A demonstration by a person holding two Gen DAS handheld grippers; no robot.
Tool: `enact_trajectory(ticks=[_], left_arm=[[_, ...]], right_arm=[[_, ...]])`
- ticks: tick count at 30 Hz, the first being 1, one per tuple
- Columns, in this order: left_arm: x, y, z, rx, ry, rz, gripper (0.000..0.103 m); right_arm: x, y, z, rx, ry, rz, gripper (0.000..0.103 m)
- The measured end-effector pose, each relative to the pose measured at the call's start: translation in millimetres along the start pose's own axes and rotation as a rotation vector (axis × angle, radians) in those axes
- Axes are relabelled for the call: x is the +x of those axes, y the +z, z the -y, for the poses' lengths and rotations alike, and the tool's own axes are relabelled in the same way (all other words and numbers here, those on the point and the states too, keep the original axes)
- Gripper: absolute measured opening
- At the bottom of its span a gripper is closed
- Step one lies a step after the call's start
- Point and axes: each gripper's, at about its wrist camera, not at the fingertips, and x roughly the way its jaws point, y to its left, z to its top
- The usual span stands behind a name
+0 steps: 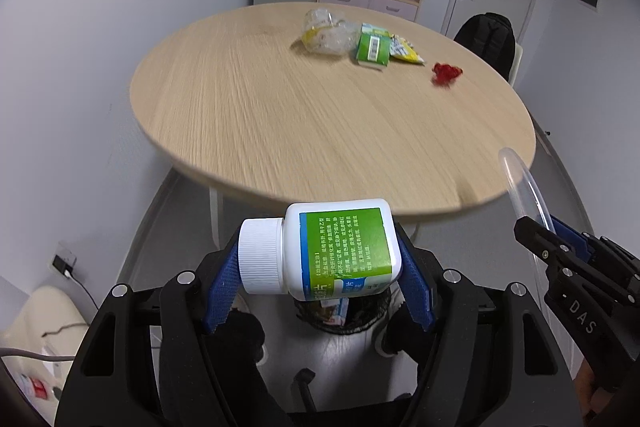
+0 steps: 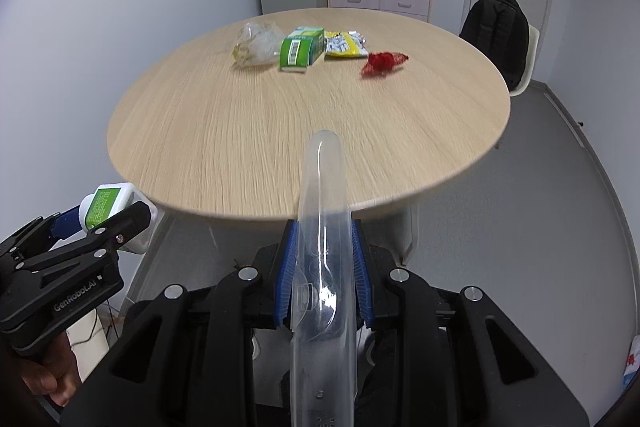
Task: Collect trash
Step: 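Lift the pill bottle and plastic tube off the table toward the bin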
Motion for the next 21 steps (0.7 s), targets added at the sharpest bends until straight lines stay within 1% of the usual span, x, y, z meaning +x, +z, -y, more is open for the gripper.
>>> enact_trajectory(ticks=[9,13,21], left_arm=[[-10.0,-44.2,1.1,0.003,0.005,-0.011,0.068],[-4.1,-60.2,4.6,0.02,0.015,-0.024,0.068],[15.0,-82.4,5.7,0.016,0.012,-0.054,0.068]], right_arm=[[-12.2,-46.3,-3.6,-0.01,0.007,-0.008,0.026],[-13.4,-63.3,-1.5,-0.006,0.005,-0.012,0.026],[4.7,-84.9,4.7,0.01,0.0,-0.039,0.026]])
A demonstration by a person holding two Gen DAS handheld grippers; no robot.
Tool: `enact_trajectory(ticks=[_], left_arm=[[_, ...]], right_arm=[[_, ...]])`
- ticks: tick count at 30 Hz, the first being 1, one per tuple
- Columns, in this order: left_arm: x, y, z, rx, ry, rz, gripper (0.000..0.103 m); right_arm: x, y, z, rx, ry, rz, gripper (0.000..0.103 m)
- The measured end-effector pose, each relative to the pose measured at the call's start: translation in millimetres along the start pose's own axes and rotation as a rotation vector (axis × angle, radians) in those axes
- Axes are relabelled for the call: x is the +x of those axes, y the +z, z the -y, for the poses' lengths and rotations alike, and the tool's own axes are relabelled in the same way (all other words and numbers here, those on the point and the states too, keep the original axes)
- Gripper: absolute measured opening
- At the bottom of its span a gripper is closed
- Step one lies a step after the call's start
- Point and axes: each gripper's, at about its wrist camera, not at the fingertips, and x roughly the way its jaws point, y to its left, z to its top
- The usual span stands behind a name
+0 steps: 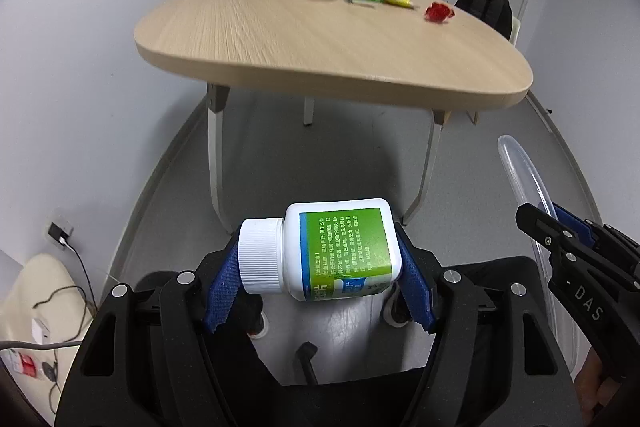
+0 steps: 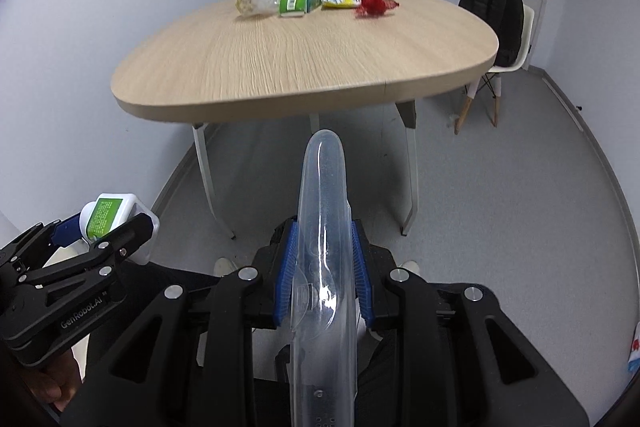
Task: Collect trash
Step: 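Lift the pill bottle and plastic tube off the table toward the bin, then open the right tool to drop the plastic tube into the bin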
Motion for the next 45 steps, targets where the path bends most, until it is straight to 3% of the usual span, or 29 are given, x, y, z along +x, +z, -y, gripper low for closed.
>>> enact_trajectory(ticks=[19,45], left_arm=[[93.3,-21.6,-14.9,-0.066,-0.016,-0.087,0.068],[244.4,-24.2,-37.8,-0.101,-0.004,-0.208,0.068]], right_arm=[[102.5,-33.6,2.8,-0.009,-0.013,-0.106,0.026],[287.0,-22.5,-6.7,-0.021,-0.01,-0.282,0.026]])
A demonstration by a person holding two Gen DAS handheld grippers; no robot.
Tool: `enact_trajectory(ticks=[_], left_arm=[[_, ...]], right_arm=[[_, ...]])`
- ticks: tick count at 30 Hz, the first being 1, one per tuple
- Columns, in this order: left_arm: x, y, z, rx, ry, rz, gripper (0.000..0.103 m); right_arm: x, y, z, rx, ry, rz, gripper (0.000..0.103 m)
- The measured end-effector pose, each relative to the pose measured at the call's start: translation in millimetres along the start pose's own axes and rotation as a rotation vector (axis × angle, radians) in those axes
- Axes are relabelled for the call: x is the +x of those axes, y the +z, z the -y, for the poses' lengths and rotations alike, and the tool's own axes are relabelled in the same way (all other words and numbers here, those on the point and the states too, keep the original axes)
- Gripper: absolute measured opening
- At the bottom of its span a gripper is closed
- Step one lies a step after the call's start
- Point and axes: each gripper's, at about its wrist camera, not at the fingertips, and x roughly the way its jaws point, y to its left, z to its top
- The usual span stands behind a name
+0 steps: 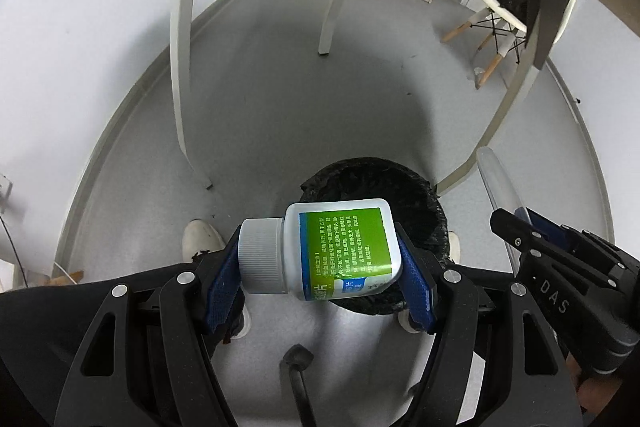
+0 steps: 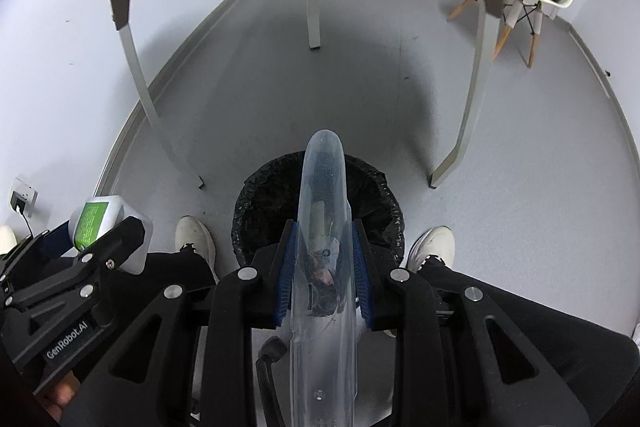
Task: Collect trash
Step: 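Open the right tool to drop the plastic tube into the bin, then open the left tool to drop the pill bottle into the bin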
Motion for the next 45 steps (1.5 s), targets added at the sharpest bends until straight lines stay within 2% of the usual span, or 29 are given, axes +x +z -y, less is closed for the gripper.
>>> enact_trajectory(ticks=[7,18,20,21,23,24,25,31,36,45], left_arm=[[24.2,8.8,-6.4,-0.016,0.003,-0.025,0.068],[41.5,16.4,-13.0,-0.02,0.06,-0.043,0.068],[43.6,16.9,-12.6,-0.019,0.068,-0.047,0.068],[44.2,16.6,-11.5,-0.019,0.07,-0.051,0.068],[46.6,17.3,-7.5,-0.012,0.073,-0.057,0.068],[47.7,18.4,-5.9,-0.008,0.074,-0.058,0.068],[49.5,18.9,-3.3,-0.004,0.073,-0.059,0.068],[59.7,22.3,20.8,0.023,0.053,-0.077,0.068],[70.0,24.1,46.9,0.058,0.043,-0.089,0.068],[83.0,22.3,75.6,0.089,0.027,-0.107,0.068]], right_arm=[[37.9,9.2,-5.7,-0.022,0.003,-0.042,0.026],[82.2,25.9,-13.1,-0.037,0.015,-0.074,0.027],[85.6,26.0,-13.1,-0.045,0.007,-0.08,0.032],[84.8,25.6,-14.7,-0.057,0.001,-0.085,0.04],[84.8,28.9,-13.2,-0.087,-0.008,-0.086,0.046],[84.7,29.9,-10.7,-0.087,-0.015,-0.08,0.053],[82.2,32.0,-3.3,-0.07,-0.02,-0.07,0.062],[71.8,30.8,31.4,-0.01,-0.013,-0.036,0.084],[60.7,25.5,64.5,0.037,-0.037,-0.004,0.095],[55.3,16.7,106.3,0.07,-0.086,0.01,0.095]])
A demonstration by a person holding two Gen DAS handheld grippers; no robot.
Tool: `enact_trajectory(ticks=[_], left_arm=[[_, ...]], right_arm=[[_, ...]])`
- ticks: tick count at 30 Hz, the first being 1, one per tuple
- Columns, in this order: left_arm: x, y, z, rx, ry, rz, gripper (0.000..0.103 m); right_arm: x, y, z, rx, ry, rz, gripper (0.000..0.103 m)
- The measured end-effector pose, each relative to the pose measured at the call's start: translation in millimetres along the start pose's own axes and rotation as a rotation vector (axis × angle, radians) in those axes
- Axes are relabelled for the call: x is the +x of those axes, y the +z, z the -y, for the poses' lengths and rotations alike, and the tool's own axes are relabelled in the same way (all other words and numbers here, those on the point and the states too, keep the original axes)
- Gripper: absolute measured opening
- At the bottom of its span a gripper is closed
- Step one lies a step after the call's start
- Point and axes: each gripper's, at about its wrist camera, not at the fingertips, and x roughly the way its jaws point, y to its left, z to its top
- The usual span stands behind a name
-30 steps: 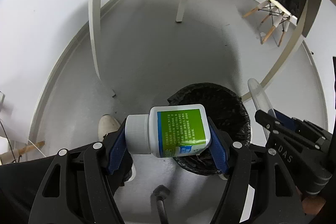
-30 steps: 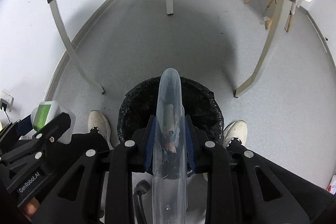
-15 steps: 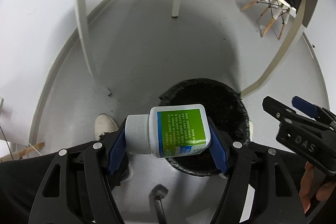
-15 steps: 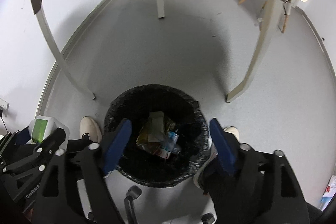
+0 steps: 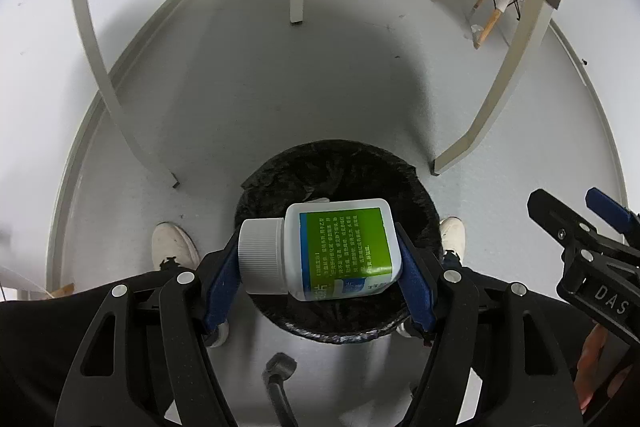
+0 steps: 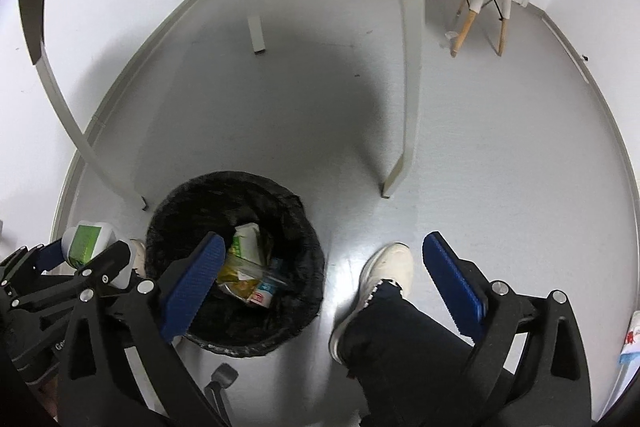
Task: Collect trash
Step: 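Open the left tool to drop the pill bottle into the bin, then raise both open tools from the bin back over the table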
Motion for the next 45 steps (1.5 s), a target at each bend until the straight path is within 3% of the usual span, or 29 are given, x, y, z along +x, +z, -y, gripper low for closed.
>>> enact_trajectory(ticks=[5,9,17,29,45], left_arm=[[2.9,2.9,10.1,0.013,-0.007,0.011,0.069],[4.1,1.9,16.5,0.032,-0.001,0.027,0.084],[4.0,4.1,13.9,0.023,-0.007,0.02,0.096],[-25.5,3.6,8.5,0.035,0.004,0.065,0.097],[-104.6,-13.2,-8.3,0.028,-0.033,0.139,0.097]], right_arm=[[2.8,0.2,10.6,0.035,-0.002,-0.017,0.095],[6.3,-1.6,16.8,0.053,-0.012,-0.031,0.095],[5.6,0.6,21.4,0.076,0.0,-0.034,0.095],[-12.2,-5.9,21.6,0.08,0.016,-0.024,0.095],[-85.0,-17.5,10.6,0.068,0.01,0.061,0.095]])
